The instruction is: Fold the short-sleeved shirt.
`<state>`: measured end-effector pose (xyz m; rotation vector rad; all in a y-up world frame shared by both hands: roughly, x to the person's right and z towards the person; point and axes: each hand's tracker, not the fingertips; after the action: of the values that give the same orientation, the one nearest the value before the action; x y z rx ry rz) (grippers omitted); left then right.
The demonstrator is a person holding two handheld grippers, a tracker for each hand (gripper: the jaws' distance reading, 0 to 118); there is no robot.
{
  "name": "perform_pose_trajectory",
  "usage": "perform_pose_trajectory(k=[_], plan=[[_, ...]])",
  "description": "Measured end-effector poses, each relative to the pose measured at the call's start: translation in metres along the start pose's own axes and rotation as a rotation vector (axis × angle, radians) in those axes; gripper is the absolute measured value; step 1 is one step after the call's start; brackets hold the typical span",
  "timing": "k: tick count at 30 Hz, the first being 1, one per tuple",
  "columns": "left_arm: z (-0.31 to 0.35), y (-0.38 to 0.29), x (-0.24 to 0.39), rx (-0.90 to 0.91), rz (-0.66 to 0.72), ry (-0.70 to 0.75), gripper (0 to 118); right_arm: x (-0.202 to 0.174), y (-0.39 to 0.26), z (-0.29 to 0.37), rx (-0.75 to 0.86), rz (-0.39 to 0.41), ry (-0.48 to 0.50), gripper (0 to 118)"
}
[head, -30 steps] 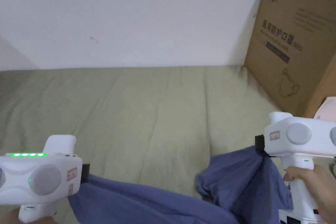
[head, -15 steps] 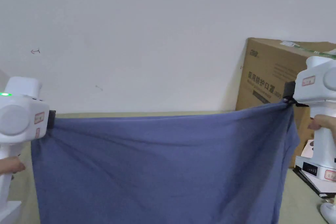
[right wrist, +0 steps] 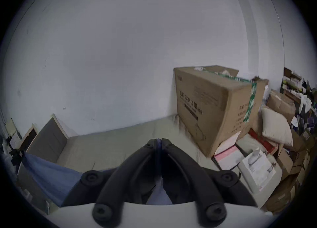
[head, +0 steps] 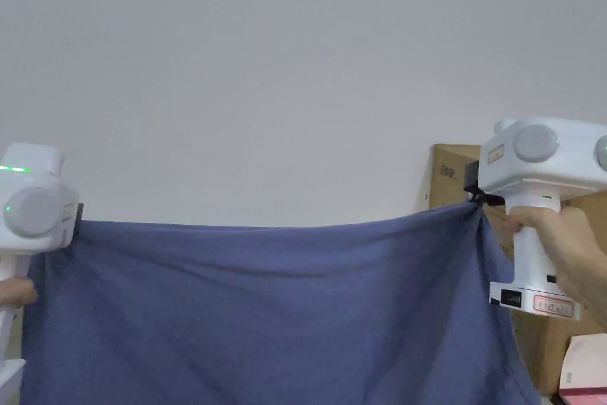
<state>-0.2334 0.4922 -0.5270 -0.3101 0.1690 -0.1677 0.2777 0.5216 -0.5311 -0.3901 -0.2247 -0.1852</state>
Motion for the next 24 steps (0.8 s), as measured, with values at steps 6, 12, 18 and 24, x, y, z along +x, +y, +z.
perform_pose_trajectory(k=[6, 12, 18, 24], plan=[[-0.044, 0.077, -0.006, 0.061, 0.062, 0.033, 3, -0.020, 0.072, -0.020, 0.080, -0.042, 0.026, 5], [-0.050, 0.132, -0.009, 0.197, 0.070, 0.110, 3, -0.030, 0.121, -0.010, 0.180, -0.031, 0.018, 5], [-0.058, 0.124, -0.003, 0.253, 0.028, 0.180, 4, -0.030, 0.115, -0.019, 0.202, -0.093, 0.056, 5], [-0.122, 0.048, 0.019, 0.107, -0.017, 0.181, 4, -0.042, 0.056, -0.085, 0.074, 0.012, 0.004, 5]])
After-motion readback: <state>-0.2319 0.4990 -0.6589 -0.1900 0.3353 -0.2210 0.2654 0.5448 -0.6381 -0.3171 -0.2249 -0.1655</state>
